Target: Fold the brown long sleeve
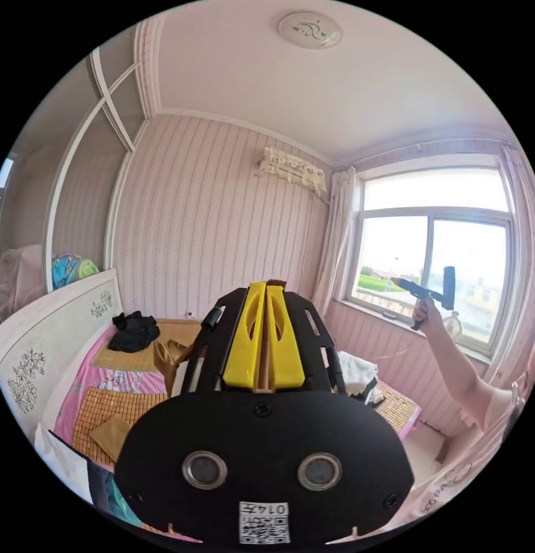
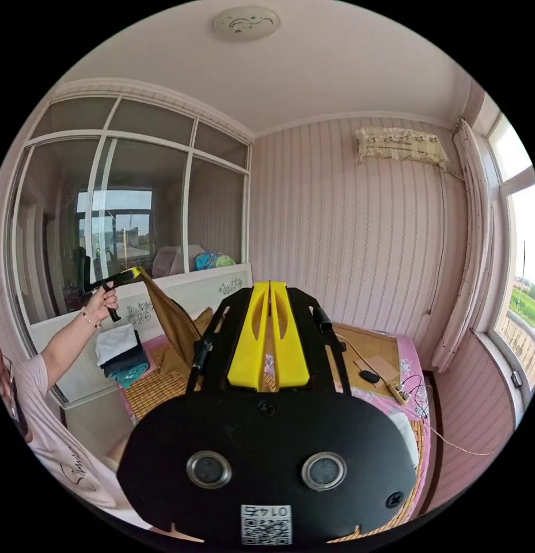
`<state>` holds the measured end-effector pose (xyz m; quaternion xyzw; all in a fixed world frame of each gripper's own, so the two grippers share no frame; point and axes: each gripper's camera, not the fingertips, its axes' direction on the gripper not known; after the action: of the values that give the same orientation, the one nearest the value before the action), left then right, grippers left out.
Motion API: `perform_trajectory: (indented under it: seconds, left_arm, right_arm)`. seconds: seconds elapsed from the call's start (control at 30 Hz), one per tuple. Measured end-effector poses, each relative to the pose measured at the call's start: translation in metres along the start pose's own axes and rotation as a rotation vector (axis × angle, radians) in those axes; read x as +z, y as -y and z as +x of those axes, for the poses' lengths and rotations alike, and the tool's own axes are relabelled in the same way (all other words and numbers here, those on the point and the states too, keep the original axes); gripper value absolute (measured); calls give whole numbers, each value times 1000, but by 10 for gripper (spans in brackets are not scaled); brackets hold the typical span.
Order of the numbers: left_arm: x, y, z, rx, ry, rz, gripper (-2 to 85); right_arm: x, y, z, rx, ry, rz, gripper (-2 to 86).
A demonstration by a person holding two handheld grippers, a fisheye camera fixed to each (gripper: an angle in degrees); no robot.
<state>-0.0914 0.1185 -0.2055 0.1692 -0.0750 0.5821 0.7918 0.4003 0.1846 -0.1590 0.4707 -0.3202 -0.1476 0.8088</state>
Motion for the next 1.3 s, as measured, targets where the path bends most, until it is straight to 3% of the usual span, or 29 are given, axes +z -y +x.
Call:
perform_trajectory:
  seconds: [0.1,0.2,0.33,0.43,0.53,0.7,0.8,0.87,0.97,1.03,1.17,1.3]
  left_arm:
    - [13,-94,15,51,-36,-162,-10]
    - [7,-215,6,-56,-1,-270,-10]
    - [-8,-365,-39,-312,255,-477,-10]
    - [-20,-421,-63,-476,306,-529,-10]
    - [-5,-433,-60,-410,280,-591,-10]
    - [98,-400,-21,-263,-119,-609,-10]
    - [136,-324,-2,-243,-266,-379,-10]
    - [110,-275,-23,-311,-255,-139,-10]
    - [60,-279,-65,-386,-165,-47,-10]
    - [45,-308,-86,-400,-80,-180,-10]
    - [50,-423,-100,-547,-152,-577,-10]
    - [55,-482,-78,-463,-46,-808,-10]
  right_arm:
    - [54,-84,-5,-32,116,-203,-3]
    - [110,-200,-14,-15,162,-416,-1]
    - [194,-371,-20,233,306,-744,7]
    - [234,-450,-38,390,394,-914,26]
    - [247,-474,-49,464,464,-920,48]
    - [246,-477,-22,527,433,-890,55]
    - [236,-460,14,553,374,-838,58]
    - [221,-440,41,557,340,-762,61]
    - [209,-423,62,555,344,-683,67]
    - [209,-422,69,552,348,-683,73]
    - [225,-450,79,594,313,-797,91]
    - [239,-478,88,649,266,-918,116]
